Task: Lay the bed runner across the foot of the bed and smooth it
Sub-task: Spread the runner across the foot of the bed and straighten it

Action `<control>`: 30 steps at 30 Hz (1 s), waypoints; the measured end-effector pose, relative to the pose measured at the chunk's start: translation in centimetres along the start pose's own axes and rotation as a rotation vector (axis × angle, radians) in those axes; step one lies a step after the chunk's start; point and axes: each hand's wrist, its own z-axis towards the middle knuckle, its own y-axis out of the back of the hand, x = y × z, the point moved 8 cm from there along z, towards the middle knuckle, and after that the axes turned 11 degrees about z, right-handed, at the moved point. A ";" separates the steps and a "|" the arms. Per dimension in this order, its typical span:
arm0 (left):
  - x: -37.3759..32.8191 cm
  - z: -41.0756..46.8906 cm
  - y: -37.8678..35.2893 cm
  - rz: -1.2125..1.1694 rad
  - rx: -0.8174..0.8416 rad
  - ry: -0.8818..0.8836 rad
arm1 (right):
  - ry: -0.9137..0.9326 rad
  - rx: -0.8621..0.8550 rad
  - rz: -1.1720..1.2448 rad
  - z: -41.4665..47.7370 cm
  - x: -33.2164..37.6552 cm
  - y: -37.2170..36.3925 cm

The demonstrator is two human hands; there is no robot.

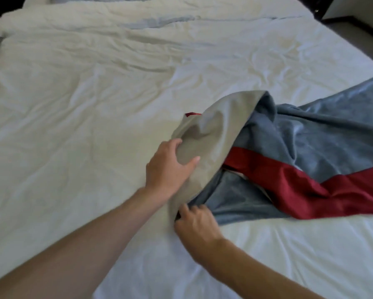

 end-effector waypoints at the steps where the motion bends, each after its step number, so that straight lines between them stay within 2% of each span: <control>1: -1.2 0.6 -0.3 0.050 0.011 -0.046 | -0.021 0.067 0.016 -0.7 0.1 -1.3; 4: -4.4 1.2 -1.1 0.188 -0.029 -0.163 | 0.034 0.201 -0.176 -2.8 0.9 -4.2; 5: -5.2 1.1 -1.2 0.239 -0.058 -0.197 | 0.018 0.176 -0.174 -3.0 0.6 -3.7; 9: -7.8 0.8 -1.6 0.392 -0.188 -0.335 | 0.104 0.108 -0.019 -2.9 -0.2 -1.8; 11: -8.8 1.1 -1.7 0.436 -0.205 -0.375 | 0.056 0.013 0.110 -2.7 -1.4 0.4; 15: -9.5 1.1 -3.5 0.485 -0.116 -0.359 | -0.078 -0.067 0.197 -2.6 -4.5 2.5; 19: -9.5 0.0 -5.1 0.491 -0.039 -0.357 | -0.133 0.008 0.000 -2.8 -6.9 2.0; 22: -9.6 -1.6 -5.2 0.428 -0.047 -0.458 | -0.202 -0.055 -0.071 -3.7 -9.1 1.4; 25: -9.0 -4.9 -5.1 0.255 -0.055 -0.590 | -0.193 -0.151 -0.049 -4.7 -10.9 1.1; 28: -7.6 -8.7 -6.2 0.153 0.068 -0.657 | -0.176 -0.149 -0.057 -5.9 -12.4 0.4; 30: -6.8 -11.0 -7.5 0.234 0.166 -0.707 | -0.158 -0.128 -0.062 -6.6 -13.0 -0.2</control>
